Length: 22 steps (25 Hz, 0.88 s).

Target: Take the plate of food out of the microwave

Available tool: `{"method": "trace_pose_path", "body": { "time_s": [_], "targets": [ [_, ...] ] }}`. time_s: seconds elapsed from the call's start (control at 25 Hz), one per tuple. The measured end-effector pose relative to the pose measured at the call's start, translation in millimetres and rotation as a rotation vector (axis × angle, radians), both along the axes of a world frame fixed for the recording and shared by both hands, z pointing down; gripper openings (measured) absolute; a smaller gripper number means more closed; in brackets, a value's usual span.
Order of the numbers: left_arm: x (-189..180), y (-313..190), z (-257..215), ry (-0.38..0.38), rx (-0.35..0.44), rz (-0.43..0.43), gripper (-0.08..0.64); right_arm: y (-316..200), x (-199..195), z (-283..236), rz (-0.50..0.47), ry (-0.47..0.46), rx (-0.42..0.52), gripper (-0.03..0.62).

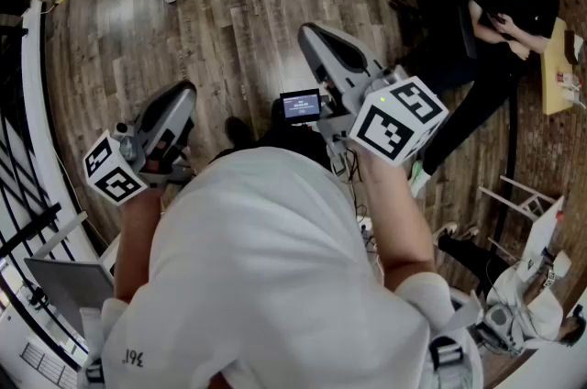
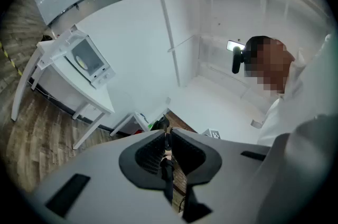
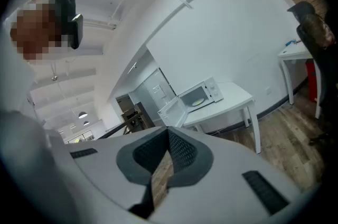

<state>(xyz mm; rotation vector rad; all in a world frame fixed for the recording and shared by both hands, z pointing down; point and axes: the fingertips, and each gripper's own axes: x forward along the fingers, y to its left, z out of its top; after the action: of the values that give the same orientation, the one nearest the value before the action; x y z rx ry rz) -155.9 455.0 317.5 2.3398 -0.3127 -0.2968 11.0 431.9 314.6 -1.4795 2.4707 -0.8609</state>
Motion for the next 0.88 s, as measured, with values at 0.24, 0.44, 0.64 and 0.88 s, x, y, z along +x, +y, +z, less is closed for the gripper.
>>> {"method": "trace_pose_path", "body": {
  "time_s": [0.24, 0.44, 0.64, 0.88],
  "targets": [
    [-1.0, -3.8, -0.9, -0.001, -0.006, 0.003, 0.041, -3.5, -1.2, -2.0, 0.004, 0.001, 0.0, 0.002],
    [-0.9, -4.3, -0.9, -0.001, -0.008, -0.001, 0.041, -4.6, -0.4, -1.0, 0.003, 0.001, -0.002, 0.002],
    [-1.4, -4.6, 1.8, -0.007, -0.017, -0.006, 0.041, -6.2, -1.6, -0.4, -0.002, 0.006, -0.001, 0.0],
    [0.2, -5.7, 2.1, -0.008, -0.024, -0.007, 0.041, -8.5, -1.2, 0.1, -0.006, 0.009, -0.004, 0.002]
  ]
}}
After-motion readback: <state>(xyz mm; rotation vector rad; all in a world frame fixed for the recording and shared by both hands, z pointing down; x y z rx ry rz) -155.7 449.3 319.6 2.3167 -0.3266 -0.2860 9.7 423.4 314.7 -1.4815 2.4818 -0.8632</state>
